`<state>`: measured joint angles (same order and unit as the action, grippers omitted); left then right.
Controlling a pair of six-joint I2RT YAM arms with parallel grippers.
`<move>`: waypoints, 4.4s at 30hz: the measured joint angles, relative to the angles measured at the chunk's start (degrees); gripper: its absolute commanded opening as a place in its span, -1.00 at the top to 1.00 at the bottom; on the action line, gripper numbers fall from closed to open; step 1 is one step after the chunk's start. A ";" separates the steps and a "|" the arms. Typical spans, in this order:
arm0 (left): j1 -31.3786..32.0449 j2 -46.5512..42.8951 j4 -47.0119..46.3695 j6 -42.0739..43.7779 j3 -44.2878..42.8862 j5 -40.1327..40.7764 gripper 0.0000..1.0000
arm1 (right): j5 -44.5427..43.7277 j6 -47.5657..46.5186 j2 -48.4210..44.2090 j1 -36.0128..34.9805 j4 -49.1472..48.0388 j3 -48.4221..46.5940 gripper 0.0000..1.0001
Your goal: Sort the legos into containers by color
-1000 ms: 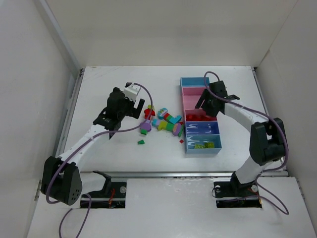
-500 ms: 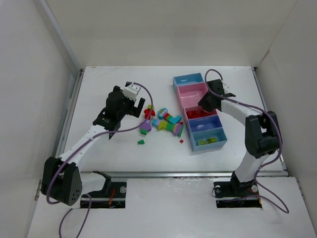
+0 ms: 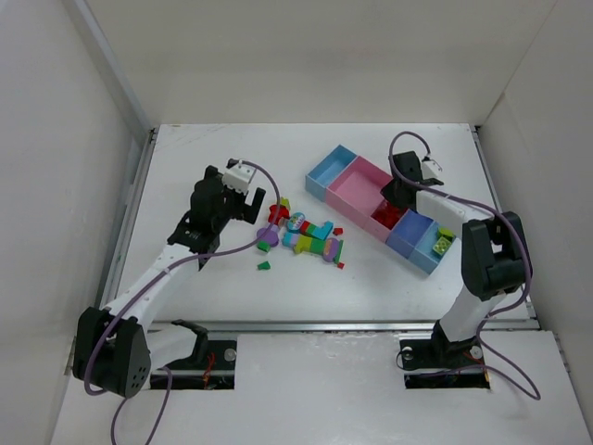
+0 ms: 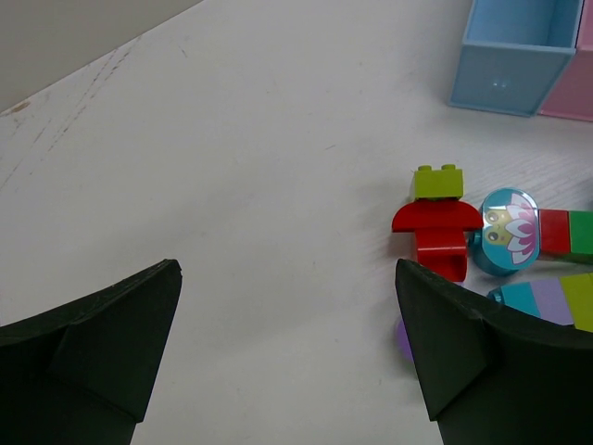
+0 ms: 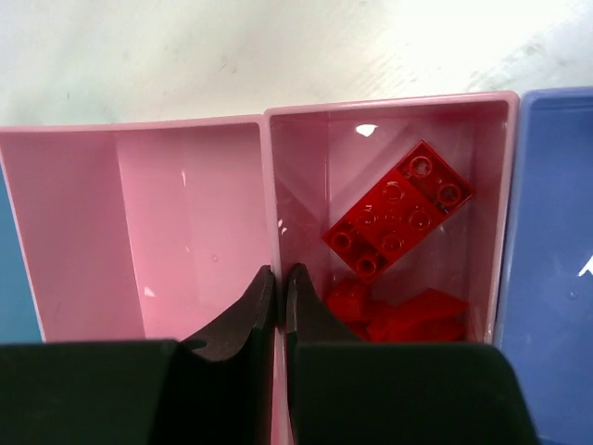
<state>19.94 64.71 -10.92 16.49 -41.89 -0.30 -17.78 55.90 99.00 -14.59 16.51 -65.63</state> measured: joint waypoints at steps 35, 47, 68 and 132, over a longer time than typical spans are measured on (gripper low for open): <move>-0.50 -3.45 -2.58 0.11 3.10 -1.14 -1.00 | 0.63 39.30 -1.75 3.76 5.05 2.19 1.00; -0.57 -3.45 -2.62 -0.13 3.19 -1.16 -1.00 | 0.79 45.42 -4.85 3.76 1.51 7.30 1.00; -0.57 -3.65 -3.13 -0.15 3.98 -1.22 -1.00 | -3.28 33.92 -4.87 4.04 2.16 6.51 -0.24; 0.55 -4.85 -6.86 1.64 7.37 1.03 -1.00 | 13.25 -35.10 5.77 -20.02 15.19 -12.68 -0.35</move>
<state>20.49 59.86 -17.78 18.13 -34.52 0.73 -4.54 20.80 104.77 -34.61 31.70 -78.30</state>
